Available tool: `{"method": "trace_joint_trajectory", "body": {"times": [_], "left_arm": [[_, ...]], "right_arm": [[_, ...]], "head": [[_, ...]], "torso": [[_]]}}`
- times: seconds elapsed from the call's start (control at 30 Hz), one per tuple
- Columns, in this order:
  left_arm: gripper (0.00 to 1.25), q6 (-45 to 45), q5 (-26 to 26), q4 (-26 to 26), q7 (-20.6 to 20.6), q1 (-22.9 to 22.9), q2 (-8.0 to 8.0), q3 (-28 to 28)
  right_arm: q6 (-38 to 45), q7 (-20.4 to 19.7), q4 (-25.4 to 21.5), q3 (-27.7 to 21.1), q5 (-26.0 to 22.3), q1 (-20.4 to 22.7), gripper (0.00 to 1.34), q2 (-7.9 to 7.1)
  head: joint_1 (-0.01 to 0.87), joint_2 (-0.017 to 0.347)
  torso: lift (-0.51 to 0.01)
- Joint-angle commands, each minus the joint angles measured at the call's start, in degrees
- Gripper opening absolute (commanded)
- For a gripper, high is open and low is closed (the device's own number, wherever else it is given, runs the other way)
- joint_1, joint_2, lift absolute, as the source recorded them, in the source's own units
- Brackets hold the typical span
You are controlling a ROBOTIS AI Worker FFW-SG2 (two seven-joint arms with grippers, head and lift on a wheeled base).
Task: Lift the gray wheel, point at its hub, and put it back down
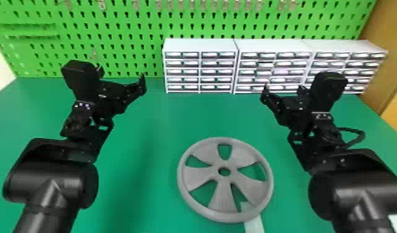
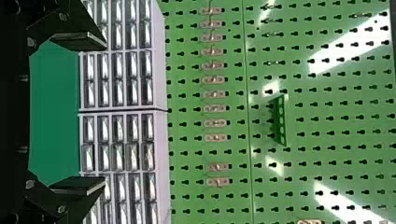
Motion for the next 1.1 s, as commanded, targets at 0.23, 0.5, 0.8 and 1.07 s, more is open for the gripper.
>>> {"method": "trace_joint_trajectory", "body": {"times": [0.23, 0.5, 0.8, 1.07], "left_arm": [[1.17, 0.0, 0.0, 0.0, 0.0, 0.0, 0.0, 0.15], [1.17, 0.09, -0.09, 0.0, 0.0, -0.09, 0.0, 0.07], [1.17, 0.18, -0.17, 0.0, 0.0, -0.09, 0.0, 0.07], [1.17, 0.26, -0.26, 0.0, 0.0, -0.17, 0.0, -0.02]], "right_arm": [[10.25, -3.96, -5.7, 0.7, -1.09, -0.44, 1.07, -0.29], [21.59, -6.24, -10.18, 0.7, -4.08, -2.2, 1.07, -0.21], [33.72, -8.17, -12.38, 0.27, -5.13, -4.66, 1.07, 0.23], [42.6, -12.13, -12.82, 0.44, -8.12, -6.86, 1.07, 0.23]], "head": [[0.692, 0.048], [0.692, 0.048], [0.692, 0.048], [0.692, 0.048]], "torso": [[-0.088], [-0.088], [-0.088], [-0.088]]}}
